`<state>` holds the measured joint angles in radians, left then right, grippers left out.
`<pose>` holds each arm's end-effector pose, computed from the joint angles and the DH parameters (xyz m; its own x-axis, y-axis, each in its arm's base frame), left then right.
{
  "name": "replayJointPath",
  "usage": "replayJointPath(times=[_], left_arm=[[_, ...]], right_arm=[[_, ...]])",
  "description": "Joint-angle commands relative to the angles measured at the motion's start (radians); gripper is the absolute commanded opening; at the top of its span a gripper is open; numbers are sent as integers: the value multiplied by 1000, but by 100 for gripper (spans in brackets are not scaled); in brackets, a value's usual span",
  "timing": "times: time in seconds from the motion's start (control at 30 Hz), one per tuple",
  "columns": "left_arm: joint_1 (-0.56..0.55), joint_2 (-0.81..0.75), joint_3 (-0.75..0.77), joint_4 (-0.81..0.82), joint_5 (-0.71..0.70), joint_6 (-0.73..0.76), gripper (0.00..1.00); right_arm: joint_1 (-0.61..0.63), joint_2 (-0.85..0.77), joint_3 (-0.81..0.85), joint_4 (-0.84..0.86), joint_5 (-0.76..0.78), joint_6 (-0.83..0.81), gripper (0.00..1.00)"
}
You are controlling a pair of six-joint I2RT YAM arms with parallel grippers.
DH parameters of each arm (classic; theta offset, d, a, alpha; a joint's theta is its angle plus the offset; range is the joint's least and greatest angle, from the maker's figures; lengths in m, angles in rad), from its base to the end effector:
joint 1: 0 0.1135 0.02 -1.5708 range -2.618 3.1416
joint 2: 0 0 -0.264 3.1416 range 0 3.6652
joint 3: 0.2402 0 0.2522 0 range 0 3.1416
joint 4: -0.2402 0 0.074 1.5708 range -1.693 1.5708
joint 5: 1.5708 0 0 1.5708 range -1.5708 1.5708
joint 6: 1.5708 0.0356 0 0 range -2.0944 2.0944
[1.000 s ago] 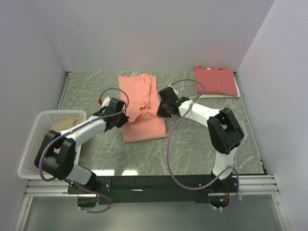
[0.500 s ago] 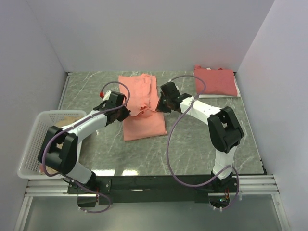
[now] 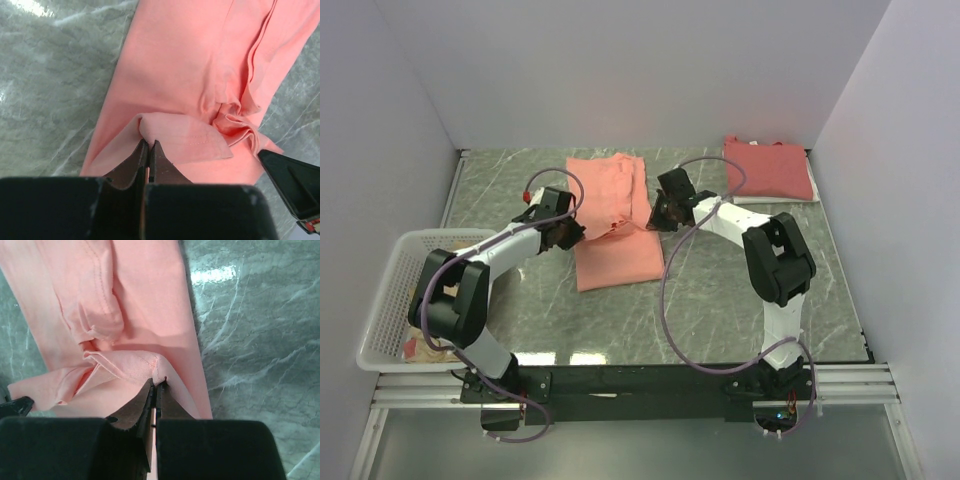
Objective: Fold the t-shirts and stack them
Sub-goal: Fold the tshirt
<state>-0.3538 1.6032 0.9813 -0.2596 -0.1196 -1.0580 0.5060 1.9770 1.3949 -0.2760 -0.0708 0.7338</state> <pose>0.3130 -0.1111 0.1990 -0.5929 -0.7033 -0.3923 -0.4969 0.7028 -0.5090 0.3780 0.2123 0.1886 -0.8423 0.2970 -0.4498 0.0541 0.8769 0.4776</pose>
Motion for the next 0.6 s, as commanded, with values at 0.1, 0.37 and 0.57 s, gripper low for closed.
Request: replayJointPath(times=[0.1, 0.37, 0.57], left_arm=[[32, 4, 40, 83, 49, 41, 5], [68, -49, 43, 28, 61, 44, 64], [46, -129, 19, 28, 69, 47, 53]], right_arm=[[-27, -6, 53, 40, -26, -25, 2], [-52, -58, 72, 12, -21, -54, 53], [-21, -144, 32, 8, 35, -89, 54]])
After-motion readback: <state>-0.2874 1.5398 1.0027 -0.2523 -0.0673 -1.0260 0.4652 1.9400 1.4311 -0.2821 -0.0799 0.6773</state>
